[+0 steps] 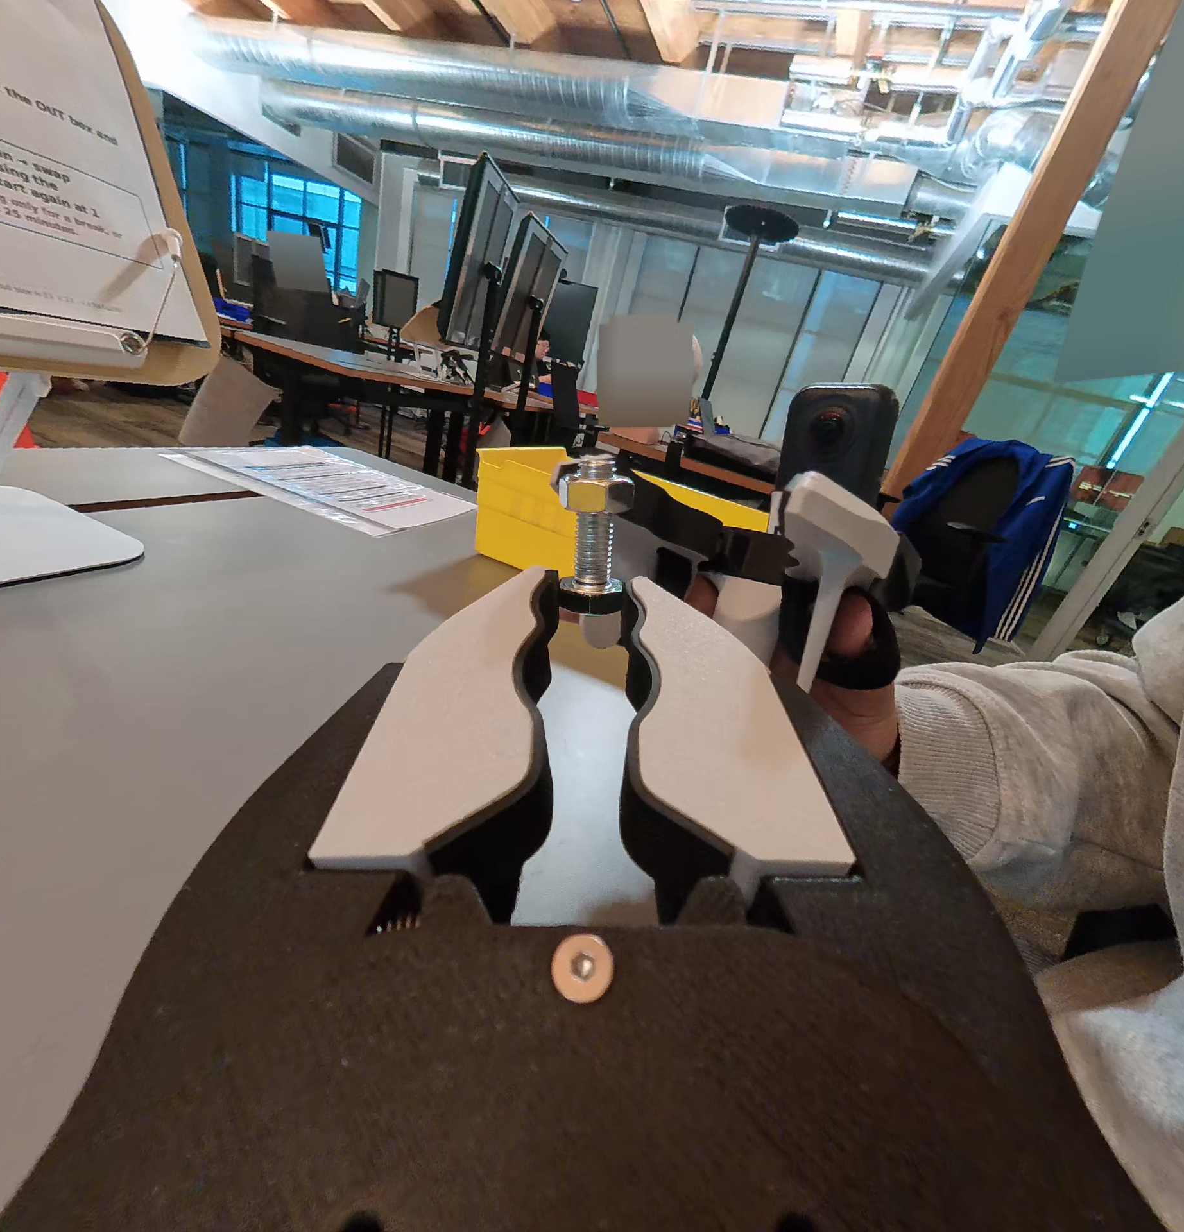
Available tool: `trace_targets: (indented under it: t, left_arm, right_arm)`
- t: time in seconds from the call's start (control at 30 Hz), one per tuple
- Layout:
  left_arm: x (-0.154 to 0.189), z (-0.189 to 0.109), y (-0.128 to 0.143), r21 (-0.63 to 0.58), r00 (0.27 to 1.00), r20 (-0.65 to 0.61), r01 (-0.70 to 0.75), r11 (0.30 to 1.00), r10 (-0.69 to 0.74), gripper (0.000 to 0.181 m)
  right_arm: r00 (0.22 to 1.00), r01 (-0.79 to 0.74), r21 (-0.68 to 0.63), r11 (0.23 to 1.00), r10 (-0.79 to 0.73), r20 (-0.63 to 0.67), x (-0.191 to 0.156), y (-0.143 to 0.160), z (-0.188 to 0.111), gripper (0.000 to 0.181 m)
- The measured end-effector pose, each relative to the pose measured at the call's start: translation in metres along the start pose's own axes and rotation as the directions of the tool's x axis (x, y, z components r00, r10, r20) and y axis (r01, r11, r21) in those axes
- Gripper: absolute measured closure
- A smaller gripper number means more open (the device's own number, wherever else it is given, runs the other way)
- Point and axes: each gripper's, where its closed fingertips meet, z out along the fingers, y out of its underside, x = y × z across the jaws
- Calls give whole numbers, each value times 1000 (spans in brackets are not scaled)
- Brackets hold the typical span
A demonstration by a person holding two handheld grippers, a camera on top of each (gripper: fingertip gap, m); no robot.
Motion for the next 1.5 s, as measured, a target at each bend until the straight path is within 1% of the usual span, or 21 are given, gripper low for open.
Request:
trace_targets:
  t: [0.07,0.13,0.2,0.23,0.33,0.5,0.7,0.73,0.8,0.83,0.87,0.9,0.97,1.1,1.27,1.5]
  left_arm:
    - [-1,0,0,-2,1000,6,1,1000,-1,162]
    - [-3,-1,0,-1,1000,16,2,1000,-2,162]
    - [-6,-1,1,-3,1000,25,14,1000,-14,162]
    - [-7,-1,1,-3,999,28,17,1000,-17,162]
    - [-7,-1,1,-2,999,28,19,1000,-19,162]
    - [-4,0,1,-2,1000,14,17,1000,-17,162]
    - [-1,1,3,-15,1000,3,3,1000,-3,162]
    - [-1,1,3,-15,1000,5,2,1000,-2,162]
    - [-2,1,2,-9,1000,9,6,1000,-6,162]
    - [-2,1,2,-8,1000,12,9,1000,-9,162]
    - [-3,0,2,-7,1000,13,12,1000,-12,162]
    - [-3,0,2,-5,1000,12,14,1000,-14,162]
    - [-3,0,1,-4,1000,12,15,1000,-15,162]
    - [-2,1,2,-6,1000,8,12,1000,-12,162]
    - [-1,1,1,-5,1000,3,13,1000,-13,162]
    - [2,1,1,-2,1000,-9,12,1000,-12,162]
  right_arm:
    - [999,-27,-9,1000,27,37,-6,2,1,127]
    - [998,-52,-1,999,52,47,-6,0,0,129]
    - [996,-70,10,997,69,62,-7,-3,-2,138]
    - [995,-79,6,997,79,65,-7,-3,-2,139]
    - [995,-87,0,996,87,44,-3,-2,-3,138]
    - [997,-77,19,997,77,7,4,-4,-3,127]
    - [998,-53,-15,998,53,21,-1,1,-1,127]
    - [998,-50,-18,999,50,24,-2,1,-1,130]
    - [998,-51,-29,998,51,25,-2,0,-3,143]
    - [998,-55,-41,998,56,34,-2,0,-5,157]
    - [997,-63,-55,996,65,37,-2,0,-6,164]
    - [997,-70,-59,996,72,32,0,0,-7,164]
    - [997,-78,-36,996,79,14,4,-3,-9,163]
    - [995,-99,9,995,100,-12,11,-8,-11,153]
    - [995,-102,-15,995,102,-5,10,-2,-8,150]
    - [998,-59,-57,997,60,3,4,6,-3,147]
